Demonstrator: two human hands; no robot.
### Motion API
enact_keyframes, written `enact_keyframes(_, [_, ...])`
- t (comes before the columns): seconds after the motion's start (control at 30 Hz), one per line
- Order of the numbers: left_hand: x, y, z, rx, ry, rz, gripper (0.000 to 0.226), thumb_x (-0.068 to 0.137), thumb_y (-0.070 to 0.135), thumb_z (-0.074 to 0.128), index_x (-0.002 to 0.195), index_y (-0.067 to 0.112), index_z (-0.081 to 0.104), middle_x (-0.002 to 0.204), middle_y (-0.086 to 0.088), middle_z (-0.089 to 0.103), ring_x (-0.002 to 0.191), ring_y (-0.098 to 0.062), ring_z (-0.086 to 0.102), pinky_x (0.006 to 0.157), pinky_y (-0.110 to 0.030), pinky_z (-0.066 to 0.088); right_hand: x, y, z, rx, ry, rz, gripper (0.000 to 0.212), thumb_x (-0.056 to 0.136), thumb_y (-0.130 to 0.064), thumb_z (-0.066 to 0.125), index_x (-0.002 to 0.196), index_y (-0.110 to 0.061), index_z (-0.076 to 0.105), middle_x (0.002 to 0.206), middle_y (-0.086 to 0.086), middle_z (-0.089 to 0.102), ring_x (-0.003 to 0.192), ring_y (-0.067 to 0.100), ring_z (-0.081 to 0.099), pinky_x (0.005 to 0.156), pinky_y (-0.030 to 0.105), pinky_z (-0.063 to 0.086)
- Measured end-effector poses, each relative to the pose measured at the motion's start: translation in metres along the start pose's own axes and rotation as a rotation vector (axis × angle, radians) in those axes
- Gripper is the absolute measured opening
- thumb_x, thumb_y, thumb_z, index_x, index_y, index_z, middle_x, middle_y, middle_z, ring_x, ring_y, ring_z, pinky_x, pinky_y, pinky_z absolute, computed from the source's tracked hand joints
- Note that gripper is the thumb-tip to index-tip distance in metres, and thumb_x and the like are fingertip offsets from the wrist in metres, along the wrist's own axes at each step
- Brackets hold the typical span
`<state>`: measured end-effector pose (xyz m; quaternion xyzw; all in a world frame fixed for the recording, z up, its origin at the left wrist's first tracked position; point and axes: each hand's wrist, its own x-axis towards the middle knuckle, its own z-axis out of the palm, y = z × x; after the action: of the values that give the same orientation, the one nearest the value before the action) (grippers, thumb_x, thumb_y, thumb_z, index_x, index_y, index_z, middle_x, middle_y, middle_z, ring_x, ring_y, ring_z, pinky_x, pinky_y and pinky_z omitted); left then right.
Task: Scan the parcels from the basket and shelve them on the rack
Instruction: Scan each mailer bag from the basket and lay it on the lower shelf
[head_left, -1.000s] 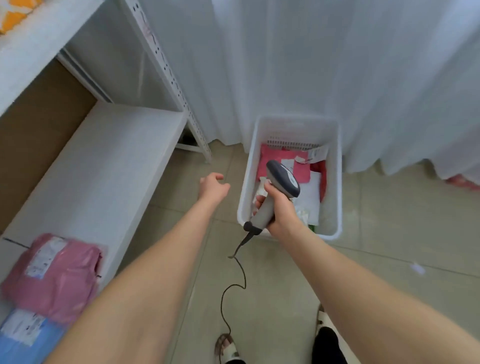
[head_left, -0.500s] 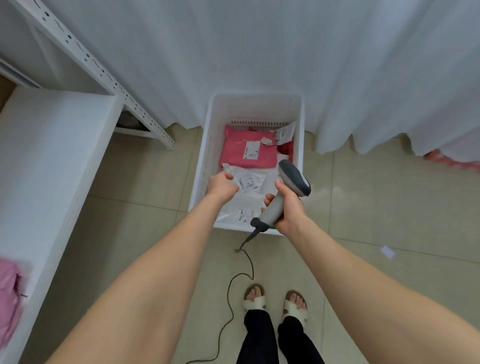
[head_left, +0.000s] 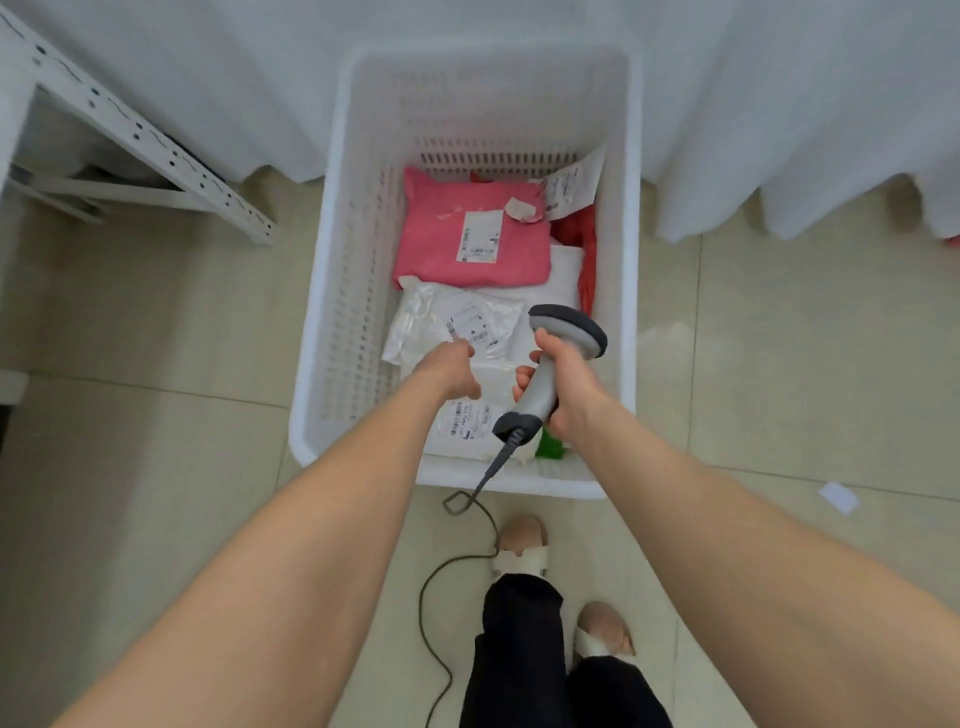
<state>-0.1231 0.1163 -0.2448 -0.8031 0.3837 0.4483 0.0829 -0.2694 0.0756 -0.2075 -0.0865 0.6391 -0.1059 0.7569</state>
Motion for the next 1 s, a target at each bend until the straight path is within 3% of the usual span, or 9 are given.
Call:
enact_keyframes(0.27, [0.108,-0.021,0.047,0.220,0.014,0.001,0.077,0.077,0.019,0.076,0.139,0.008,0.033,0.139,-0.012,0.041,0.125,-0.030,0.044,0.099,-0.043,0.043,0.103,0.005,-0.009,0.010,-0.117,0.074,0.028,0.092,-0.032,0.064,0.092,-0.006,0.054,0.074,0.008,0.059,0.057,0.015,0.058,0.050,0.025,0.053])
enact_keyframes(0.53, [0.144,-0.029,0.073,0.544,0.111,-0.024,0.041,0.086,0.019,0.063,0.125,0.016,0.050,0.124,-0.007,0.052,0.118,-0.027,0.045,0.094,-0.040,0.037,0.138,0.011,-0.013,0.038,-0.173,0.117,0.030,0.091,-0.034,0.065,0.087,-0.006,0.054,0.072,0.008,0.060,0.056,0.015,0.060,0.050,0.023,0.054])
enact_keyframes(0.63, [0.137,-0.033,0.070,0.468,0.123,-0.035,0.027,0.089,0.011,0.055,0.114,0.020,0.062,0.113,-0.002,0.060,0.104,-0.022,0.055,0.080,-0.033,0.042,0.131,0.007,-0.014,0.027,-0.174,0.083,0.030,0.091,-0.034,0.066,0.091,-0.006,0.055,0.073,0.008,0.061,0.052,0.014,0.061,0.049,0.023,0.054])
enact_keyframes(0.77, [0.100,-0.029,0.032,0.332,0.285,-0.017,0.027,0.091,0.006,0.044,0.108,0.019,0.059,0.108,-0.005,0.063,0.087,-0.022,0.053,0.067,-0.032,0.036,0.095,-0.001,-0.011,-0.012,-0.163,0.021,0.028,0.091,-0.034,0.065,0.098,-0.007,0.056,0.070,0.008,0.062,0.052,0.014,0.062,0.050,0.024,0.053])
enact_keyframes(0.87, [0.056,-0.021,-0.010,0.218,0.458,0.006,0.025,0.094,0.014,0.042,0.108,0.022,0.060,0.119,-0.012,0.060,0.092,-0.028,0.057,0.067,-0.031,0.031,0.050,-0.007,-0.005,-0.027,-0.141,-0.027,0.022,0.091,-0.031,0.065,0.094,-0.010,0.057,0.066,0.008,0.062,0.052,0.015,0.060,0.051,0.025,0.053])
enact_keyframes(1.0, [-0.016,-0.012,-0.066,-0.026,0.589,-0.067,0.029,0.097,0.021,0.044,0.119,0.025,0.061,0.114,-0.012,0.064,0.103,-0.033,0.059,0.071,-0.033,0.037,-0.025,-0.018,0.005,-0.002,-0.093,-0.086,0.017,0.089,-0.024,0.066,0.087,-0.008,0.061,0.060,0.006,0.062,0.050,0.016,0.059,0.054,0.027,0.053])
